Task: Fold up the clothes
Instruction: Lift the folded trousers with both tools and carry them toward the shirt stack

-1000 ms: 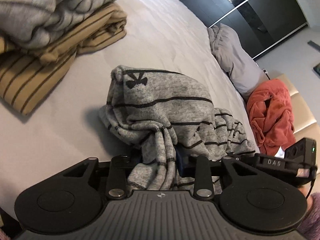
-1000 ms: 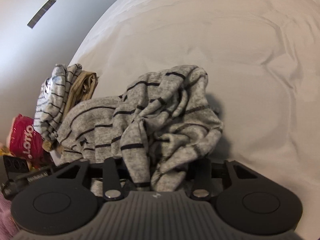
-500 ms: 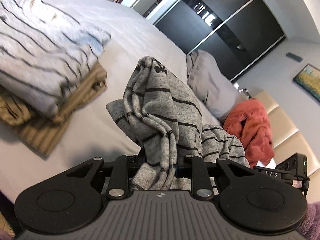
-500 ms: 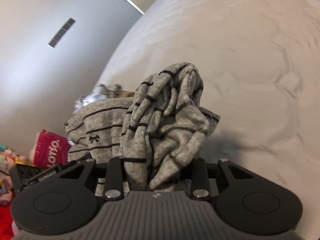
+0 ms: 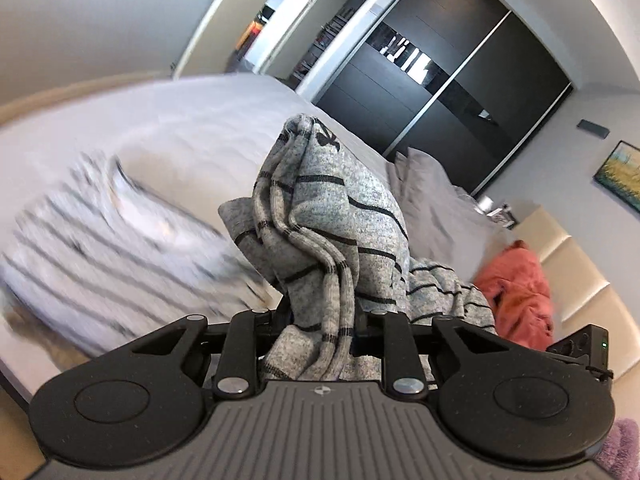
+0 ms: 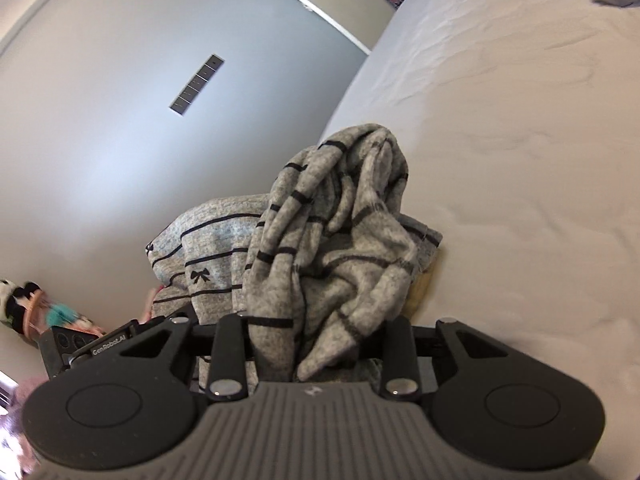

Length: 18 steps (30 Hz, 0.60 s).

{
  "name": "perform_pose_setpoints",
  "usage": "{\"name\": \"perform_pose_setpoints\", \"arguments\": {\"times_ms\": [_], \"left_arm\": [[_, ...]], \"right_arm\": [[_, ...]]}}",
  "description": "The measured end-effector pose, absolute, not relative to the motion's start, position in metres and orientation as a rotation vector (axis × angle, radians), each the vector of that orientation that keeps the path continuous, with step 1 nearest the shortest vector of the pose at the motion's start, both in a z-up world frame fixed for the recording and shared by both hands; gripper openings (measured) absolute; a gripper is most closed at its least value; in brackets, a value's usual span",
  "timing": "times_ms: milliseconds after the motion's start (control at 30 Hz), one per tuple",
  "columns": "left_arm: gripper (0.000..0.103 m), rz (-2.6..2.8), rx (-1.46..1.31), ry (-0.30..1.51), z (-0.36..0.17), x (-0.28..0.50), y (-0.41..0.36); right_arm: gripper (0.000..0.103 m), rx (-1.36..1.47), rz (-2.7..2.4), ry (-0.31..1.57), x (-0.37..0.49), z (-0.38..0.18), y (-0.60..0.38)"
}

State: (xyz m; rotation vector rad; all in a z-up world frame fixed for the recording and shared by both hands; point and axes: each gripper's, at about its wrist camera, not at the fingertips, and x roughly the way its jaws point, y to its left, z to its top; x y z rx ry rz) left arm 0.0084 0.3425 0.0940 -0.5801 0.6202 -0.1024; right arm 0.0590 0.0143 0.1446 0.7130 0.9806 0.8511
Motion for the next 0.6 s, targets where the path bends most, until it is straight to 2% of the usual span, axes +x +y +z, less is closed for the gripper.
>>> {"name": "perform_pose_setpoints", "arguments": {"times_ms": [200,600], "left_arm": [[0.021,-0.028,-0.584,0.592,0.099,0.024,0.398],[0.02,0.047,-0.597,0.651,0.038,0.085,0.47]], "right_arm": [[0.035,0.784,0.884,1.003,0.079,0.141,0.075],[0.035,0.873,0.873,1.056,0.127,0.077,0.159]]}}
